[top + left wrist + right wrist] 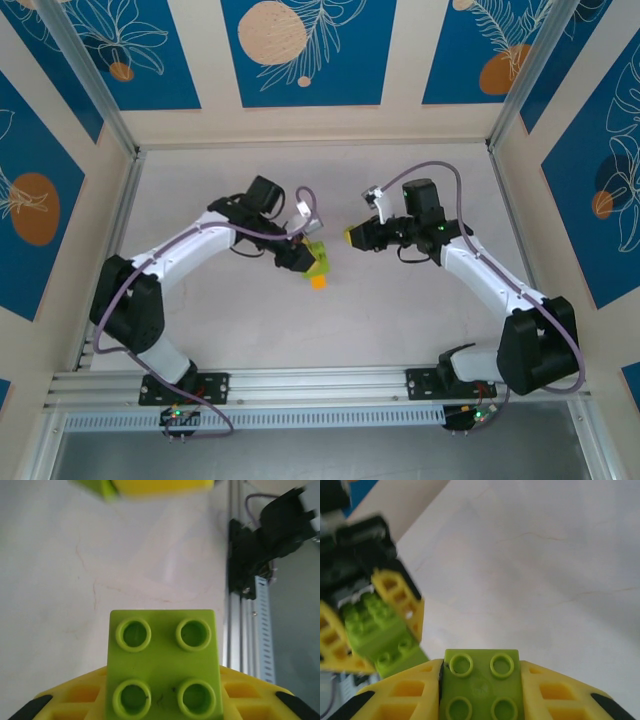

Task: Assemble a carrot with lego

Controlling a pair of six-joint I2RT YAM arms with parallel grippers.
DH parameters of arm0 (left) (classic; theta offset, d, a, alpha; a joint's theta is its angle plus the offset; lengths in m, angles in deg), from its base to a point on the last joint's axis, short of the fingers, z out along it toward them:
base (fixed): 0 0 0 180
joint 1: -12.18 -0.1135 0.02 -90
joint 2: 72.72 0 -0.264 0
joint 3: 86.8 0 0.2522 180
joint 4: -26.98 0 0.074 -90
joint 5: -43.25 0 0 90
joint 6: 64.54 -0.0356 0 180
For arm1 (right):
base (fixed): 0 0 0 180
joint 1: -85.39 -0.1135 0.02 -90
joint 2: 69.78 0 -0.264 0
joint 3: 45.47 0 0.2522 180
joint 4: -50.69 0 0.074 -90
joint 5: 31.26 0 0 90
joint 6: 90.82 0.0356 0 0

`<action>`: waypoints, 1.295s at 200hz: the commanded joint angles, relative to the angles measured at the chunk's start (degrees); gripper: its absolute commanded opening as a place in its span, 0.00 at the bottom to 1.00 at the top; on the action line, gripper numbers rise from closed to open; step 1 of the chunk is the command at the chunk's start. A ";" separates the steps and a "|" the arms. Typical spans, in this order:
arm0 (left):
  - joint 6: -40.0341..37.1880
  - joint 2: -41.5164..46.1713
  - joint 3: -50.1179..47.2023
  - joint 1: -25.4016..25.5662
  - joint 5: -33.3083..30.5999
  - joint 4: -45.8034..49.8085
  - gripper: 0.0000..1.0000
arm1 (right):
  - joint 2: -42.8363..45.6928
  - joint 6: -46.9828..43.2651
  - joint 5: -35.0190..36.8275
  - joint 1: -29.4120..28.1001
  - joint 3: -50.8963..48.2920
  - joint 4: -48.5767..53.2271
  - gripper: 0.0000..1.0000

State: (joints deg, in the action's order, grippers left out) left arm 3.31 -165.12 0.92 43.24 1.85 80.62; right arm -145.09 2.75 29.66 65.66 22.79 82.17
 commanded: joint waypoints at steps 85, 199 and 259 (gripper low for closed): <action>-15.72 -4.74 11.72 -1.51 7.90 25.14 0.10 | -6.74 -16.23 -14.12 -1.72 19.52 25.40 0.25; -20.43 -11.22 19.20 -0.40 6.55 33.19 0.11 | -21.33 -26.27 -18.30 -3.37 35.63 39.32 0.24; -20.05 -12.96 22.29 -0.40 4.26 32.47 0.10 | -24.18 -28.82 -19.66 -4.65 37.54 42.26 0.23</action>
State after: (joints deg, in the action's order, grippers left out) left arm -15.20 -176.49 20.68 42.35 6.66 111.77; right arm -168.04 -23.61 12.92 61.83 58.29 121.16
